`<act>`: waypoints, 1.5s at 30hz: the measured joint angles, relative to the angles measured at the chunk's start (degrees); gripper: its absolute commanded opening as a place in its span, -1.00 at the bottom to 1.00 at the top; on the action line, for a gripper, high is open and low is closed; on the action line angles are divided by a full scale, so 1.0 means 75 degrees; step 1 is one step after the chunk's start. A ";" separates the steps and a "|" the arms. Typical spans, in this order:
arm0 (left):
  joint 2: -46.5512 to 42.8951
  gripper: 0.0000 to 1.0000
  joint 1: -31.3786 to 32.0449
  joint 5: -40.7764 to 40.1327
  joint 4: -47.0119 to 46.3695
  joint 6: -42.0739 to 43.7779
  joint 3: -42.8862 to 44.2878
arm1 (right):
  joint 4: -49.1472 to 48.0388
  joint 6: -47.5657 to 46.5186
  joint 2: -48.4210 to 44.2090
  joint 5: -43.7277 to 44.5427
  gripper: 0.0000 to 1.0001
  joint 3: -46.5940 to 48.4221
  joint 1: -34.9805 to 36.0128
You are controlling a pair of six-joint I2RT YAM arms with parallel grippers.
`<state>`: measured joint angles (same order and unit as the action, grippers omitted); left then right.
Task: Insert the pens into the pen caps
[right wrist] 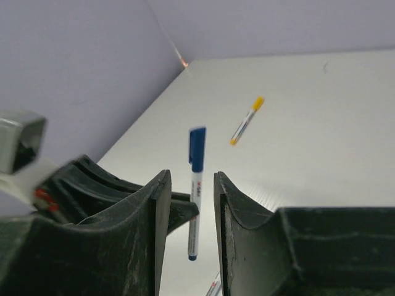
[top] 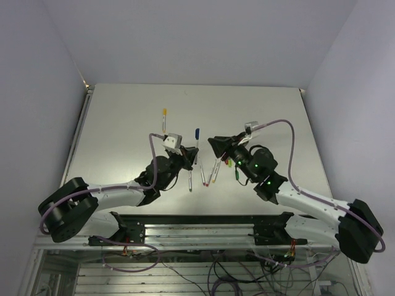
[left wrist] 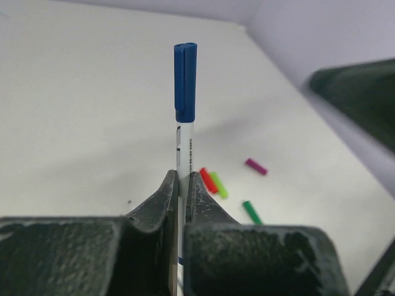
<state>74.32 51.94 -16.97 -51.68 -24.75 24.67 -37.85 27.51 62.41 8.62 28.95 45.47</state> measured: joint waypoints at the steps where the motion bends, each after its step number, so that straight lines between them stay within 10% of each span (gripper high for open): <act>1: 0.0087 -0.86 -0.0009 -0.0169 0.0178 0.0067 0.0038 | 0.0076 -0.0085 -0.0204 0.0096 -0.33 0.0009 0.0000; 24: 0.5336 -0.86 -0.3037 -0.0618 0.4572 0.1157 0.5980 | 0.2238 0.0017 -0.1591 0.2002 -0.34 -0.0571 -0.0003; 45: 0.7026 -0.86 -0.3771 -0.0903 0.5954 0.1303 0.8177 | 0.2530 0.0274 -0.1588 0.2119 -0.35 -0.0720 -0.0003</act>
<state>127.02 23.66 -23.75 -7.03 -14.98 86.00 -18.87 29.56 50.50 24.51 23.55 45.45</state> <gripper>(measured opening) 0.101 0.328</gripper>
